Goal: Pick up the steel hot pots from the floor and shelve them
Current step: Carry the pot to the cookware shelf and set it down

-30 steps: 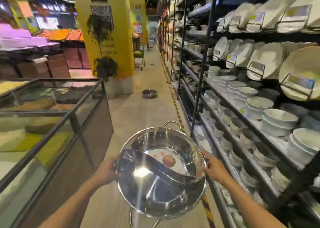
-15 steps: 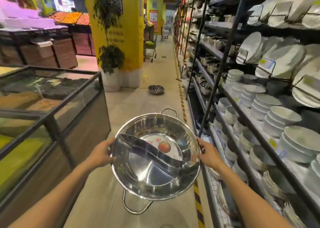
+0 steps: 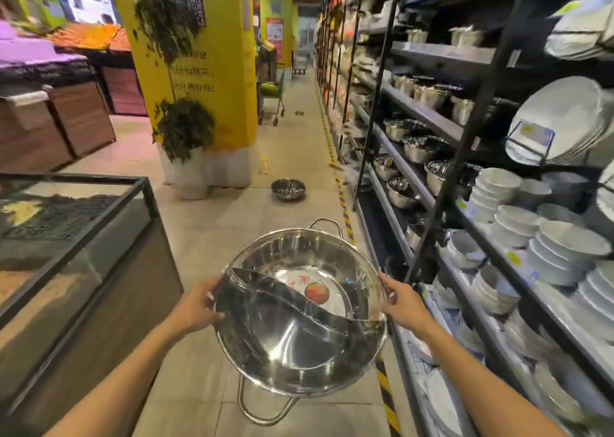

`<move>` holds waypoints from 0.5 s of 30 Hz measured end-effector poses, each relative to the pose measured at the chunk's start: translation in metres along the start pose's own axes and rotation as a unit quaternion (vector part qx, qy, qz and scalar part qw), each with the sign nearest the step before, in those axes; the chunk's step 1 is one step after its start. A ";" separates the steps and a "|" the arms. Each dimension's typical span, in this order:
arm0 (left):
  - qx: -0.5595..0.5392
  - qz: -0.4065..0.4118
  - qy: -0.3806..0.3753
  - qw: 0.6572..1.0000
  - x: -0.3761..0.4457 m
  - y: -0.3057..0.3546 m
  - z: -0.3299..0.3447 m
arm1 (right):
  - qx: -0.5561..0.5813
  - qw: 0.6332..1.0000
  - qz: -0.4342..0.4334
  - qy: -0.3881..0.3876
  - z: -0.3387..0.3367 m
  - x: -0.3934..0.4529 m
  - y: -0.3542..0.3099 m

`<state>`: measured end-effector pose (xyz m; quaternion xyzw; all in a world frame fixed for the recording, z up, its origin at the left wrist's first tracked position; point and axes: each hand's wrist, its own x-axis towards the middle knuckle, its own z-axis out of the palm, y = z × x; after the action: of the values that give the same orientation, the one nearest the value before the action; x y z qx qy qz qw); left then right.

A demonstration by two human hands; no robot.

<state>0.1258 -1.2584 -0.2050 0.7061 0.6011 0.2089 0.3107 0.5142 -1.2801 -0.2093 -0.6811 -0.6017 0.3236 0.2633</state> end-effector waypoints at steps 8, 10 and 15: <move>-0.012 -0.011 0.001 1.000 0.207 -0.015 -0.012 | -0.011 1.000 -0.009 0.003 -0.011 0.202 -0.004; -0.001 -0.014 0.002 1.000 0.262 -0.015 -0.014 | -0.006 1.000 -0.016 0.005 -0.017 0.257 -0.005; -0.007 -0.038 0.014 0.999 0.393 -0.011 -0.031 | -0.011 1.000 -0.022 0.008 -0.037 0.389 -0.015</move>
<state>0.1720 -0.8670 -0.2208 0.6774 0.6302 0.2115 0.3150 0.5586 -0.8914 -0.2223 -0.6728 -0.6182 0.3056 0.2678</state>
